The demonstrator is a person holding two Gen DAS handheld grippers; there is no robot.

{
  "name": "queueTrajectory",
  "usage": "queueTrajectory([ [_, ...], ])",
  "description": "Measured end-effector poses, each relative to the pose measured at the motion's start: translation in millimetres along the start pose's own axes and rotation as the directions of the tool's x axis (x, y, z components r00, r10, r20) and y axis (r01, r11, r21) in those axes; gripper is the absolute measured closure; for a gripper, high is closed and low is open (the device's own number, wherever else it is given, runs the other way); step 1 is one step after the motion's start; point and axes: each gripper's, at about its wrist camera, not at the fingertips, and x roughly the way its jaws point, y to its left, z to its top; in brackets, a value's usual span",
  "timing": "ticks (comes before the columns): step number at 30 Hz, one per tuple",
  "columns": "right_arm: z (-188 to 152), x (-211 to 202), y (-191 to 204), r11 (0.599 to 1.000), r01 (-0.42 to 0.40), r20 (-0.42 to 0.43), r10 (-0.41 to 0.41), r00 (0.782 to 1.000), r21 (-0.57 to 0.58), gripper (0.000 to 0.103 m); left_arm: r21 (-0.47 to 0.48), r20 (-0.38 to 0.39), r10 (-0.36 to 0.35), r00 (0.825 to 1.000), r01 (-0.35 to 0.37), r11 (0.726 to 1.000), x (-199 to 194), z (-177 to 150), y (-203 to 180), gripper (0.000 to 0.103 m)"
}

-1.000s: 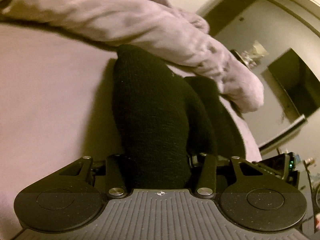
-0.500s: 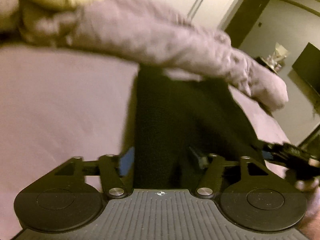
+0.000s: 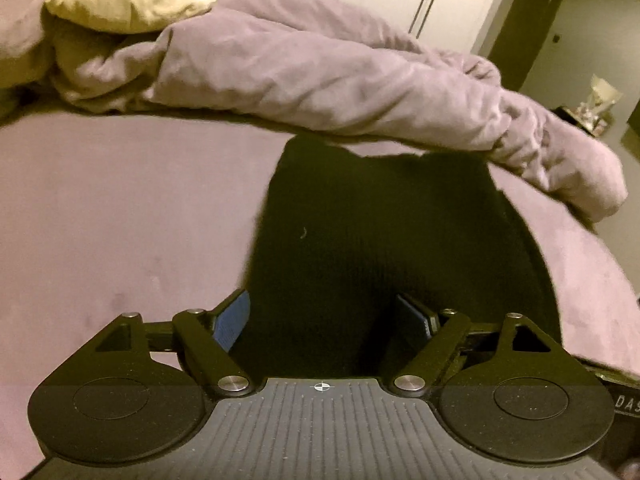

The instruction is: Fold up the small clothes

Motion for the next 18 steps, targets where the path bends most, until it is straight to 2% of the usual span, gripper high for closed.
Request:
queueTrajectory([
  [1, 0, 0, 2, 1.0, 0.012, 0.0, -0.012, 1.0, -0.015, 0.042, 0.022, 0.001, 0.023, 1.0, -0.023, 1.0, 0, -2, -3, 0.018],
  [2, 0, -1, 6, 0.999, 0.022, 0.001, -0.022, 1.0, -0.035, 0.058, 0.032, 0.0, 0.038, 0.999, -0.038, 0.999, 0, -3, -6, 0.018],
  [3, 0, -3, 8, 0.998, 0.015, -0.001, -0.015, 1.0, -0.054, 0.068, 0.032, -0.002, 0.043, 0.999, -0.043, 0.999, -1, -4, -6, 0.018],
  [4, 0, -5, 10, 0.997, 0.038, 0.002, -0.038, 0.999, -0.073, 0.069, 0.029, -0.004, 0.044, 0.999, -0.044, 0.999, -2, -4, -7, 0.017],
  [5, 0, -5, 12, 0.993, 0.08, 0.005, -0.08, 0.997, -0.089, 0.075, 0.029, -0.007, 0.042, 0.999, -0.042, 0.999, -2, -4, -8, 0.017],
  [6, -1, -4, 10, 0.99, 0.107, 0.004, -0.107, 0.994, -0.089, 0.078, 0.031, -0.008, 0.041, 0.999, -0.041, 0.999, -2, -3, -8, 0.017],
  [10, -11, 5, -3, 0.991, 0.121, -0.013, -0.122, 0.992, -0.063, 0.079, 0.009, -0.038, 0.06, 0.998, -0.06, 0.998, 4, -1, -7, 0.017],
  [13, -3, -5, 12, 0.986, 0.155, -0.012, -0.156, 0.988, -0.064, 0.073, 0.015, -0.037, 0.063, 0.997, -0.062, 0.998, 0, -1, -4, 0.017],
  [14, 1, -9, 20, 0.981, 0.177, -0.001, -0.178, 0.984, -0.075, 0.067, 0.023, -0.031, 0.071, 0.997, -0.07, 0.997, -1, -1, -4, 0.017],
  [16, 8, -19, 38, 0.96, 0.249, 0.068, -0.242, 0.968, -0.129, 0.064, 0.039, -0.011, 0.084, 0.996, -0.084, 0.996, -4, 0, -4, 0.017],
  [18, 18, -21, 55, 0.93, 0.328, 0.142, -0.306, 0.941, -0.168, 0.064, 0.035, 0.002, 0.102, 0.995, -0.102, 0.994, -6, 2, -3, 0.017],
])
